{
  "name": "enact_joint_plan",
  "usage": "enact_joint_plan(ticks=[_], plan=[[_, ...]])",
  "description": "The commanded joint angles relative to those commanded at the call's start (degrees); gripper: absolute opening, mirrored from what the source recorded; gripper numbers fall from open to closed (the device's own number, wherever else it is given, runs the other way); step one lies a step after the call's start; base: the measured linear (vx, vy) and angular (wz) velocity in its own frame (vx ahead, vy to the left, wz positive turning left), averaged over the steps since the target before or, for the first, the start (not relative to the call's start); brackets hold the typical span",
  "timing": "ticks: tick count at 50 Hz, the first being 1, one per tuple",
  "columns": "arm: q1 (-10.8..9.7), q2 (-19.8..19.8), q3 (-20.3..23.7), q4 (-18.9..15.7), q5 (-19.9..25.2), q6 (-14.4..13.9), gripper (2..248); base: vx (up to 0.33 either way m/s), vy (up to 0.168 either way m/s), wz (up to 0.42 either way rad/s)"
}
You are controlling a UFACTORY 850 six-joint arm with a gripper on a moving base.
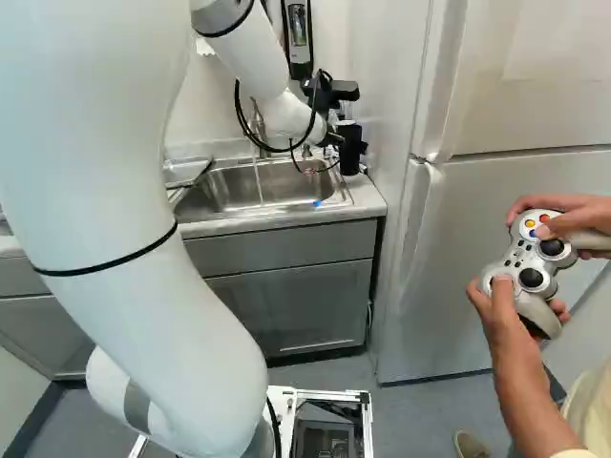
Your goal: Rinse the cup and place it in the tray
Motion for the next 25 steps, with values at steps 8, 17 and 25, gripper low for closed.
enact_joint_plan(ticks=[8,17,25], plan=[[0.0,0.0,0.0,0.0,0.0,0.0,247,0.000,0.000,0.000],[0.2,0.1,0.1,0.0,0.0,0.0,247,0.000,0.000,0.000],[0.6,0.3,0.3,0.0,0.0,0.0,247,0.000,0.000,0.000]])
